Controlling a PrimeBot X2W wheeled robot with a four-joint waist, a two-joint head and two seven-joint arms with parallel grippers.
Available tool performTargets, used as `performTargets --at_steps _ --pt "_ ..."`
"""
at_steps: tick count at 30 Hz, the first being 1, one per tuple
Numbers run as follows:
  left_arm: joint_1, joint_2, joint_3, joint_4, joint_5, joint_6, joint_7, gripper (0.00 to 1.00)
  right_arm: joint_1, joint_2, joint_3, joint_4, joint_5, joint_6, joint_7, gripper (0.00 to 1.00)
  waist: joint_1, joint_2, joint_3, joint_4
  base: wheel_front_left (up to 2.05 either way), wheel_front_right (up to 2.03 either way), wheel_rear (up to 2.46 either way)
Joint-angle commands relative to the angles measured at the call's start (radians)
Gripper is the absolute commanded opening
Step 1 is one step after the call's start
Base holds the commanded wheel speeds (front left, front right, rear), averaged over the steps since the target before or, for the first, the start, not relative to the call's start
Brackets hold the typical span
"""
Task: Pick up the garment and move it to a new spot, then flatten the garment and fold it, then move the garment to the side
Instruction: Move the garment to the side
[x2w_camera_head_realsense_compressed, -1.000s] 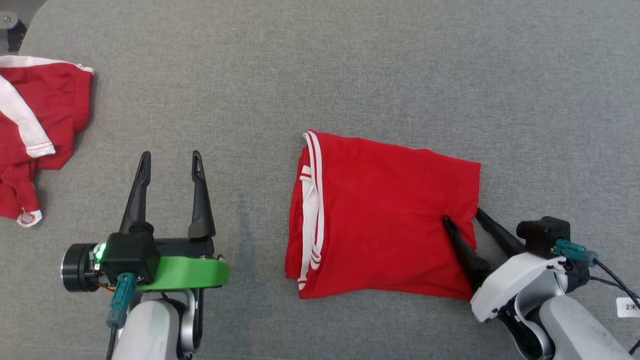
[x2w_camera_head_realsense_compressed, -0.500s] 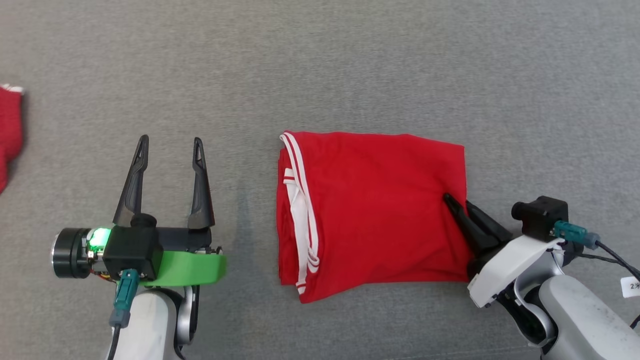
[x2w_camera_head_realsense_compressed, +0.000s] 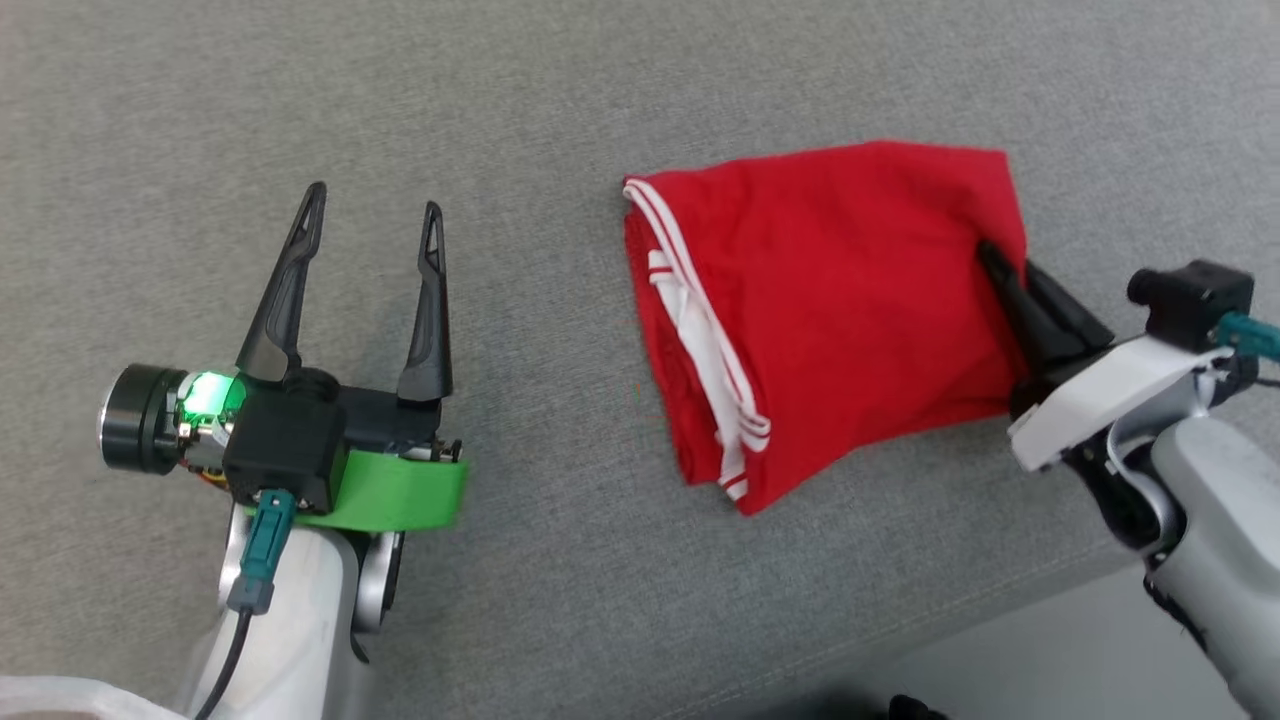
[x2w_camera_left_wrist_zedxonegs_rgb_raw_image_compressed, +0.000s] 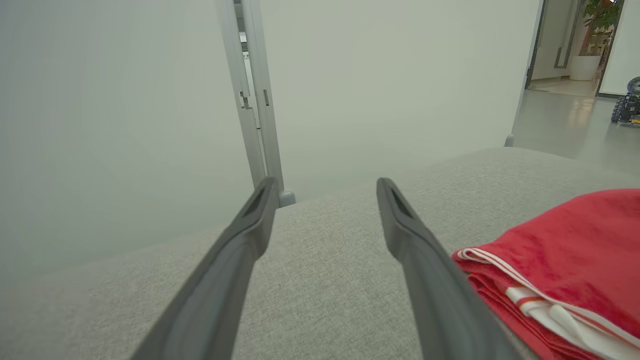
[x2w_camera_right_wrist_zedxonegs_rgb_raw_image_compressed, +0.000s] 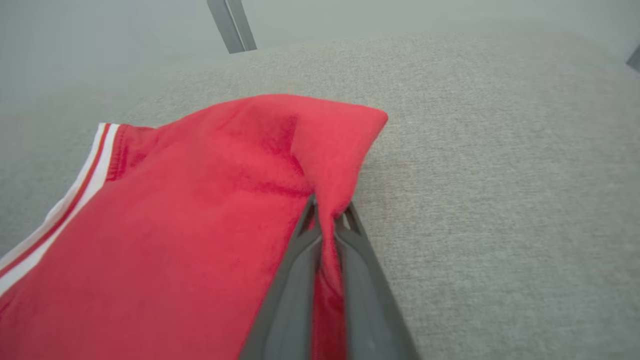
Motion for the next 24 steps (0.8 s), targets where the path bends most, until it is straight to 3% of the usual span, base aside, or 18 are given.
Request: performTargets --at_steps 1,13,21,23,24 --pt "-0.029 0.009 -0.004 -0.006 0.006 -0.006 0.005 1.0 -0.052 -0.008 0.001 0.021 0.018 -0.002 -0.013 0.0 0.0 0.0 0.092 -0.066 0.0 0.0 0.0" --pt "-0.15 0.009 -0.059 -0.05 0.046 -0.024 0.03 1.0 -0.379 -0.187 -0.075 0.294 0.15 -0.002 -0.051 0.0 0.0 0.0 0.261 0.032 0.0 0.0 0.0" --pt "-0.187 0.013 -0.077 -0.072 0.059 -0.024 0.034 1.0 -0.492 -0.272 -0.158 0.403 0.098 -0.002 -0.051 0.0 0.0 0.0 0.323 0.078 0.0 0.0 0.0" --pt "-0.188 0.013 -0.08 -0.074 0.06 -0.02 0.033 1.0 -0.506 -0.28 -0.17 0.424 0.078 -0.002 -0.051 0.55 0.0 0.0 0.324 0.082 0.0 0.0 0.0" --pt "-0.188 0.014 -0.08 -0.073 0.06 -0.019 0.031 1.0 -0.507 -0.286 -0.18 0.437 0.065 -0.002 -0.051 1.0 0.0 0.0 0.322 0.085 0.0 0.0 0.0"
